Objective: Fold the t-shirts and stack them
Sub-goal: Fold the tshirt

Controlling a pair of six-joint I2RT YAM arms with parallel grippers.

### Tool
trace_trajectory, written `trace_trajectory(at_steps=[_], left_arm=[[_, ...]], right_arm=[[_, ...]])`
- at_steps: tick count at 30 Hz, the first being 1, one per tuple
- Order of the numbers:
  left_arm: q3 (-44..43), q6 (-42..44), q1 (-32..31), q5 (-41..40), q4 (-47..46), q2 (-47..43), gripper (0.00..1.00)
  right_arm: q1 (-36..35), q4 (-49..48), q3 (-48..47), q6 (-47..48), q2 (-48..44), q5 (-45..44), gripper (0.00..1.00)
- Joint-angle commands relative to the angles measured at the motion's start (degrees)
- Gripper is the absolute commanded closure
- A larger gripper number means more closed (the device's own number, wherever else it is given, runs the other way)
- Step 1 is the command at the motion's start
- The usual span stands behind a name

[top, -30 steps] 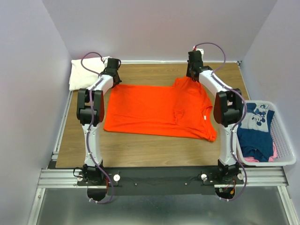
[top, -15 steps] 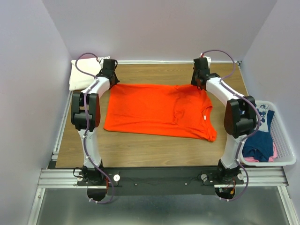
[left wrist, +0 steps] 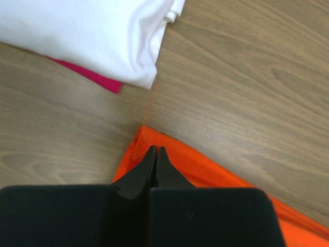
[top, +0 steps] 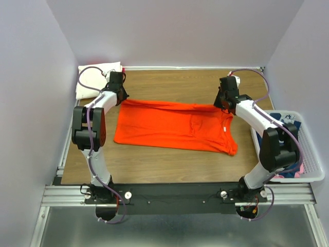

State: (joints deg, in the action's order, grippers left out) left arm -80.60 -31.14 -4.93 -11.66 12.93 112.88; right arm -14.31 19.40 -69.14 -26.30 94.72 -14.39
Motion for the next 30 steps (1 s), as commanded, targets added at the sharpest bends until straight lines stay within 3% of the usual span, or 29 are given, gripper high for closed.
trace_trajectory(at_steps=[1, 30], left_arm=[[2.63, -2.09, 0.45, 1.64, -1.33, -3.98, 1.0], [15.11, -3.41, 2.55, 8.49, -2.38, -13.74, 1.0]], right_arm=[[-0.11, 0.47, 4.18, -2.35, -3.66, 2.0, 0.99], [-0.2, 5.74, 14.47, -4.98, -16.05, 1.38, 0.99]])
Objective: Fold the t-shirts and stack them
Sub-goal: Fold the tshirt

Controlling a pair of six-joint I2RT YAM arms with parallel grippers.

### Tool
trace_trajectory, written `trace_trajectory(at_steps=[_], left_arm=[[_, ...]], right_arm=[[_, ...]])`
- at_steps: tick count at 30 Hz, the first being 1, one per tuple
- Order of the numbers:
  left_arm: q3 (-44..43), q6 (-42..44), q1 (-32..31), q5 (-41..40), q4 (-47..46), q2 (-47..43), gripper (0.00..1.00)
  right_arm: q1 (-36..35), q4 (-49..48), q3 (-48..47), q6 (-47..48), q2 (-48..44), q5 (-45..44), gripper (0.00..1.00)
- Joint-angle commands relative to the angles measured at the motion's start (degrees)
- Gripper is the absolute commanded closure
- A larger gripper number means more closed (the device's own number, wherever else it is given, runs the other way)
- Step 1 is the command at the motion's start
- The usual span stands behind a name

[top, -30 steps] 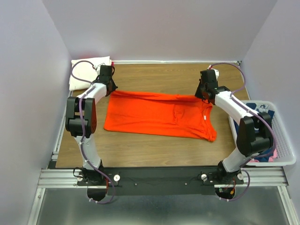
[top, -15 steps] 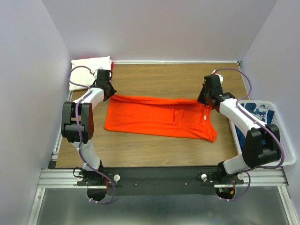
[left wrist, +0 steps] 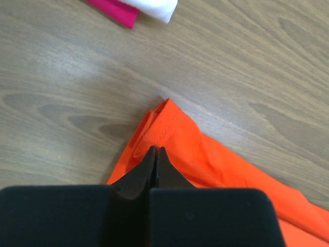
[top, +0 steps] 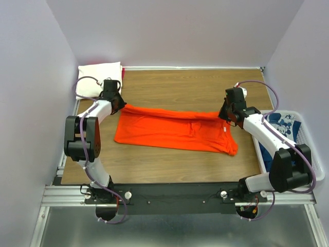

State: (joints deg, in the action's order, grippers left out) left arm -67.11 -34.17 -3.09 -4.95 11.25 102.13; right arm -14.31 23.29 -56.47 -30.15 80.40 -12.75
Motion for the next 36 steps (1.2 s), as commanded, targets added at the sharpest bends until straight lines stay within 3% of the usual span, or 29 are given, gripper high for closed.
trace_trajectory(at_steps=[1, 29, 36], left_arm=[[1.89, -0.28, 0.89, 2.31, -0.79, -3.16, 1.0], [10.33, -0.28, 1.6, 4.69, -3.42, -7.38, 1.0], [13.23, -1.07, 1.6, 7.23, -5.0, -7.64, 1.0]], right_arm=[[-0.2, 1.85, 2.06, -1.14, -1.83, -0.17, 0.99], [-0.28, -0.17, 8.21, -4.56, -1.39, 1.68, 0.98], [-0.28, -1.84, 10.23, -5.44, -0.95, 2.47, 0.82]])
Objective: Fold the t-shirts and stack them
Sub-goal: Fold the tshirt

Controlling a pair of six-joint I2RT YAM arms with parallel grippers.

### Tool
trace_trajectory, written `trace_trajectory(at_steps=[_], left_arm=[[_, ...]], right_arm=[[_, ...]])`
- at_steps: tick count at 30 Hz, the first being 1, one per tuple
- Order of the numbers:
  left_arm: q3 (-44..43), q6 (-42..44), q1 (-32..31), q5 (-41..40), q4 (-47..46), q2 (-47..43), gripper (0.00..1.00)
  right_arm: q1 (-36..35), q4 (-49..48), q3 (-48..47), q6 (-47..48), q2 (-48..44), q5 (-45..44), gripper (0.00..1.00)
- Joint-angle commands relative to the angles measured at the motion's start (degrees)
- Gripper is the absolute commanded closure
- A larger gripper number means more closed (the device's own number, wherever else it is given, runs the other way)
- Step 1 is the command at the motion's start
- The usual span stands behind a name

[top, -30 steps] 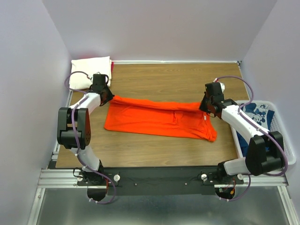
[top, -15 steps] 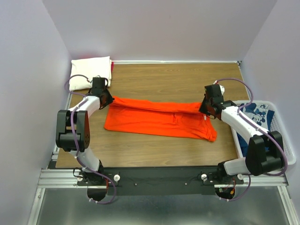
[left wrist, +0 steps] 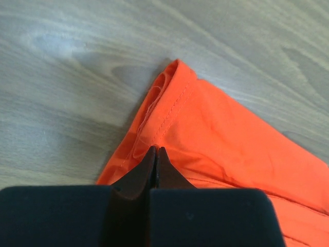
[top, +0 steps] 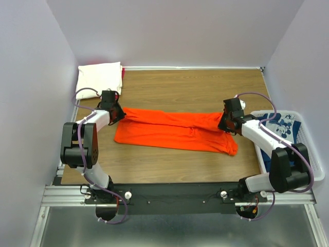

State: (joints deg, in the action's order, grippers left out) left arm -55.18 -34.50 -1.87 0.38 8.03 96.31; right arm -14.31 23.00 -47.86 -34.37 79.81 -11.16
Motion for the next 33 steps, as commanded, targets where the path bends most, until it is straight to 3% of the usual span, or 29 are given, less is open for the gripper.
trace_trajectory(at_steps=[1, 7, 19, 29, 33], left_arm=[[1.74, -0.92, 0.37, 1.99, -2.05, -2.0, 0.99], [2.79, -1.27, 0.46, 2.17, -2.41, -2.36, 0.98], [3.85, -1.27, 0.46, -2.83, 0.14, -5.26, 0.94], [3.41, -0.92, 0.46, -5.39, 1.28, -5.78, 0.67], [2.62, -0.74, 0.46, -6.36, 1.99, -6.93, 0.65]], right_arm=[[-0.2, -1.56, 1.8, -1.31, -0.36, 0.96, 0.77], [-0.28, -2.17, 2.33, -1.23, -0.97, 1.4, 0.64], [-0.28, -2.0, 2.51, -0.17, -3.61, 2.1, 0.55], [-0.28, -2.0, 1.1, 0.62, -2.12, 2.02, 0.55], [-0.2, -2.0, -0.3, 1.85, -1.24, 2.02, 0.55]])
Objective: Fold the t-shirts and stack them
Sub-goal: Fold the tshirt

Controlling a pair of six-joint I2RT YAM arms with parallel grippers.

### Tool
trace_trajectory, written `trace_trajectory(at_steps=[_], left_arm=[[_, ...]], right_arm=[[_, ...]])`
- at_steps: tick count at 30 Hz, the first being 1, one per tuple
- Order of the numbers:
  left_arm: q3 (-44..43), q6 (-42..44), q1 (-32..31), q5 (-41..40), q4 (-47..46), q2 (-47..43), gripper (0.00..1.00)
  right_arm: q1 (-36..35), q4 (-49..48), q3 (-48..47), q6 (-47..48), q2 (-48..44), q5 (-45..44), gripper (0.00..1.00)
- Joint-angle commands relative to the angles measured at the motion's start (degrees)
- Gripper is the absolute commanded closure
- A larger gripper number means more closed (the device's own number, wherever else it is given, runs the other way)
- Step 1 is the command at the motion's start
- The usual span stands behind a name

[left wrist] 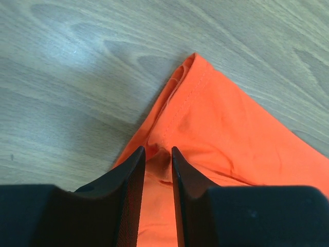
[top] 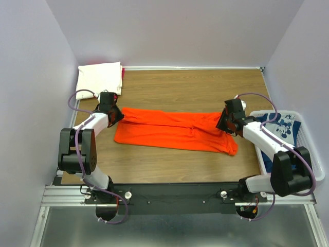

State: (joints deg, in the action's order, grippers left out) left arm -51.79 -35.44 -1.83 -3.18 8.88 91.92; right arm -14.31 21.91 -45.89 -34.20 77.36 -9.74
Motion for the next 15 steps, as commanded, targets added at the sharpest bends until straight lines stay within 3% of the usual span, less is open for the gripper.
trace_trajectory(at_steps=[1, 15], left_arm=[[-0.94, 0.2, 0.42, -2.8, 1.13, -2.88, 0.65], [-5.51, 3.97, -3.89, -0.34, 1.49, -2.98, 0.65]], right_arm=[[-0.2, -0.99, -2.88, 1.94, 1.47, 0.6, 0.55], [-3.88, -2.13, -17.38, 5.37, 17.64, 0.51, 0.55]])
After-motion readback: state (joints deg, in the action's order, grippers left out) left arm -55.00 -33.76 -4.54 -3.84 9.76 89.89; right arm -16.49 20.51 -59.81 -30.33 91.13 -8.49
